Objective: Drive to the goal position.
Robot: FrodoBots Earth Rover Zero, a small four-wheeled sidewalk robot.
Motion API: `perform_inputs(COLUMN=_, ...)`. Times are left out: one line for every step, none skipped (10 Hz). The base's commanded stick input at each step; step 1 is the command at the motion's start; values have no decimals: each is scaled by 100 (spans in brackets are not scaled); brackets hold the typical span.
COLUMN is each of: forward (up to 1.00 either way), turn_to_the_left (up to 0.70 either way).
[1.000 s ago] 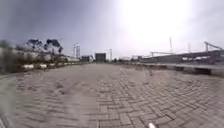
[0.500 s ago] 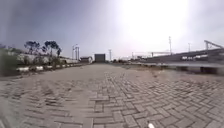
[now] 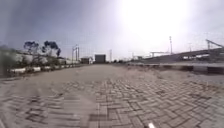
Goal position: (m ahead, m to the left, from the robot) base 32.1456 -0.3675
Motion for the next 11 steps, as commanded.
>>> perform_inputs(forward=100, turn_to_the_left=0)
perform_inputs(forward=100, turn_to_the_left=0)
perform_inputs(forward=100, turn_to_the_left=0)
perform_inputs(forward=100, turn_to_the_left=0)
perform_inputs(forward=100, turn_to_the_left=0)
perform_inputs(forward=100, turn_to_the_left=0)
perform_inputs(forward=100, turn_to_the_left=0)
perform_inputs(forward=100, turn_to_the_left=0)
perform_inputs(forward=100, turn_to_the_left=0)
perform_inputs(forward=100, turn_to_the_left=0)
perform_inputs(forward=100, turn_to_the_left=0)
